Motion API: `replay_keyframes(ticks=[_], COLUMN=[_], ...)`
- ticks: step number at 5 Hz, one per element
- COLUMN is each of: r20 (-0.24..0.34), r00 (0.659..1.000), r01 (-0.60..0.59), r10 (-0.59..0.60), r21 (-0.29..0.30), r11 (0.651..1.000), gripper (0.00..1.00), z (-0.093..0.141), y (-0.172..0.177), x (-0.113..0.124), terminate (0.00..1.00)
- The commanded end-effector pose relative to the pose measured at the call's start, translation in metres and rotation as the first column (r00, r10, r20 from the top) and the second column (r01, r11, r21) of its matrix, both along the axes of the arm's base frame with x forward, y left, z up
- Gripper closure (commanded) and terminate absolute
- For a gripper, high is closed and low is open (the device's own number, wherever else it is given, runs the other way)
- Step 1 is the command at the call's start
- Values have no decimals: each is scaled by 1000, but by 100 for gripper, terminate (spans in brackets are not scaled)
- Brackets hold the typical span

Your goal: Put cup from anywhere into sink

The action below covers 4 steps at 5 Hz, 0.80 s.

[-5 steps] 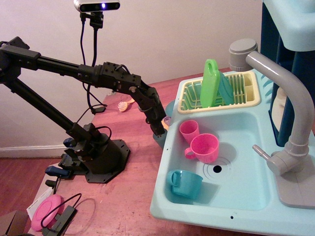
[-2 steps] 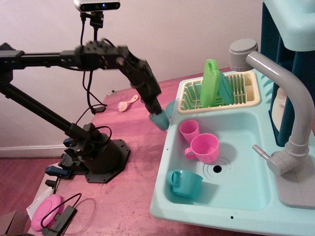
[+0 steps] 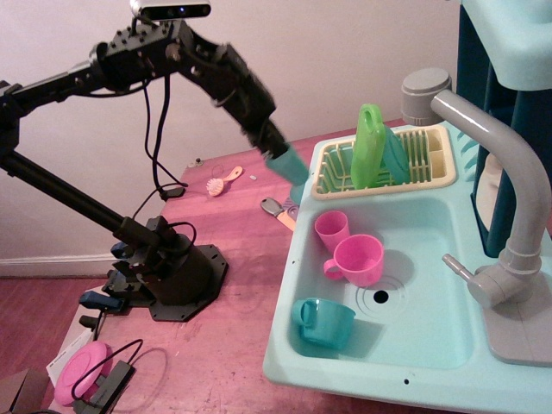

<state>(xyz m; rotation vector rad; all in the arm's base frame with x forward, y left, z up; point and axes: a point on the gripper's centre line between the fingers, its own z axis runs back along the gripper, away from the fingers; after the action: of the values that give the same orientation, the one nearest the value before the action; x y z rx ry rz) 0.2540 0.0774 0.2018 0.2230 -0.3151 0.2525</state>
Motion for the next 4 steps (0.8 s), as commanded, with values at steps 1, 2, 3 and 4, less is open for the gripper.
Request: replay_keyframes(ticks=[1,2,3,4], r20=[119,112,125,112], r00=[975,958,945,935], r01=[189,266,310,347], r10=[-190,-264,-303,-337], r21=[15,-3,-41,-83], r11=[982,964,950,934], gripper=[100,100,100,100], z=[19,8,-8,-29], y=[-10,-22,-31,-37], x=[75,112,126,127], terminate=[0,0,0,0])
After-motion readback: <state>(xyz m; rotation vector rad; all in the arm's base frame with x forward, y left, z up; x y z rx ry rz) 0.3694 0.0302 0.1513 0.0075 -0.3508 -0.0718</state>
